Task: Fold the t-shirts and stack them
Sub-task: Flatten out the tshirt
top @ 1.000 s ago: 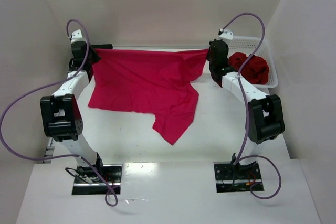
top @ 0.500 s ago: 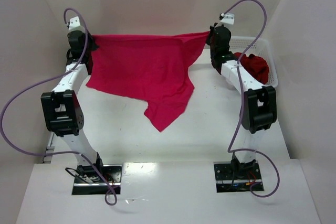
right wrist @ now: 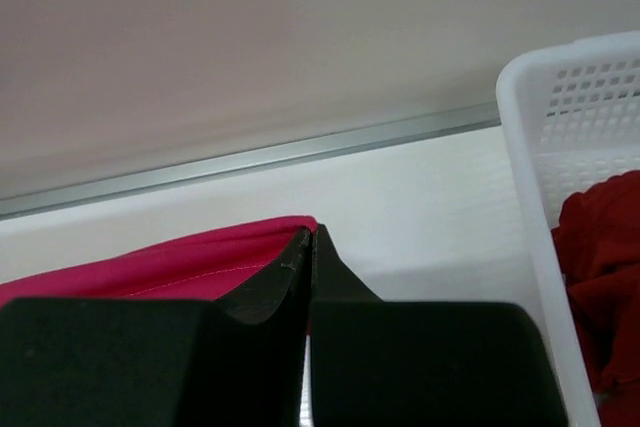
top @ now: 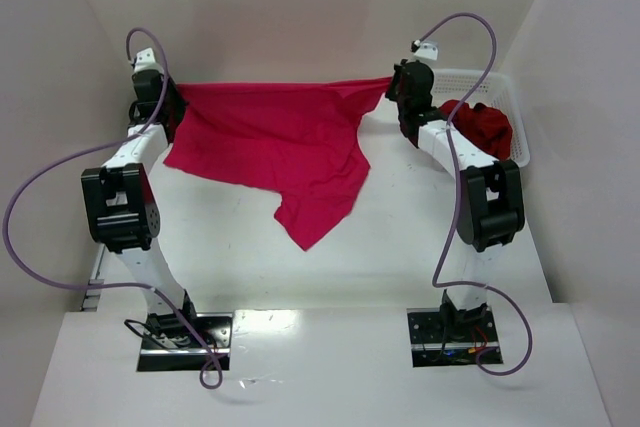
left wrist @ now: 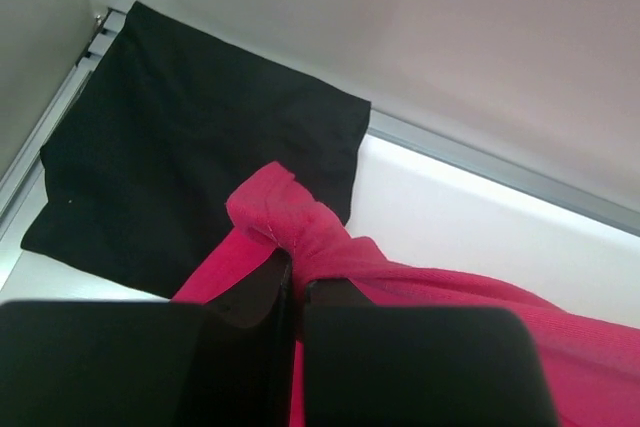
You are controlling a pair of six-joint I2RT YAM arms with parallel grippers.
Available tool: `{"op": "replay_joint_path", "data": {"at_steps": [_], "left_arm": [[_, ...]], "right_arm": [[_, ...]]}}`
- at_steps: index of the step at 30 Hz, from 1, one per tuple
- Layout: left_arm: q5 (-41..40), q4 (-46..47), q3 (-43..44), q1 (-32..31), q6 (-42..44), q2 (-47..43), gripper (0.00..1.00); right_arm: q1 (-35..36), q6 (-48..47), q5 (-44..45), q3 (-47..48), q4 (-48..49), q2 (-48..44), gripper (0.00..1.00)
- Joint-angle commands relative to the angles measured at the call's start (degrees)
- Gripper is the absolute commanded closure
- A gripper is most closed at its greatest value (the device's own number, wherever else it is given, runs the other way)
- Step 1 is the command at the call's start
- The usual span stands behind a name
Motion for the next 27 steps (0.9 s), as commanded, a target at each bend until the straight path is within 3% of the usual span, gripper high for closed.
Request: {"op": "replay_joint_path", "data": {"at_steps": [1, 4, 9, 15, 16, 17, 18, 21, 23, 27], "left_arm": [[0.34, 0.59, 2.47, 1.4, 0.27, 0.61, 1.0], [1.48, 2.08, 0.63, 1.4, 0.27, -3.16, 1.0], [7.45, -3.81, 1.69, 1.4, 1.33, -13.26, 1.0], [5.88, -6.27, -9.03, 0.88, 3.7, -40.84, 1.0], [5.09, -8.01, -10.09, 0.88, 3.7, -44.27, 1.0], [4.22, -9.77, -13.75, 0.88, 3.7, -54.83, 1.0], [4.21, -10.66, -13.79, 0.88, 3.18, -54.94, 1.0], [0.97, -15.66, -17.3, 0.88, 1.78, -72.1, 1.0], [0.43, -21.26, -17.3, 0.88, 0.37, -79.94, 1.0], [-2.37, -32.6, -16.25, 0.35, -1.74, -86.74, 1.0]], "right_arm": [[-0.45, 3.08, 0.83, -0.18, -2.26, 0.5, 1.0], [-0.45, 2.22, 2.14, -3.16, 0.27, -3.29, 1.0], [-0.45, -1.47, 2.14, -2.38, -1.48, -14.78, 1.0], [-0.45, -8.59, 2.67, -8.52, -0.95, -37.54, 1.0], [-0.45, -8.6, 2.67, -9.31, -1.64, -40.35, 1.0], [-0.45, -9.21, 2.67, -11.93, -2.87, -46.03, 1.0], [-0.45, -9.22, 2.67, -11.96, -2.88, -48.96, 1.0], [-0.45, -6.68, 2.15, -14.59, -7.16, -59.77, 1.0], [0.08, -5.1, 1.45, -16.43, -9.11, -67.22, 1.0], [0.08, -5.61, 4.84, -17.23, -16.57, -74.47, 1.0]]}}
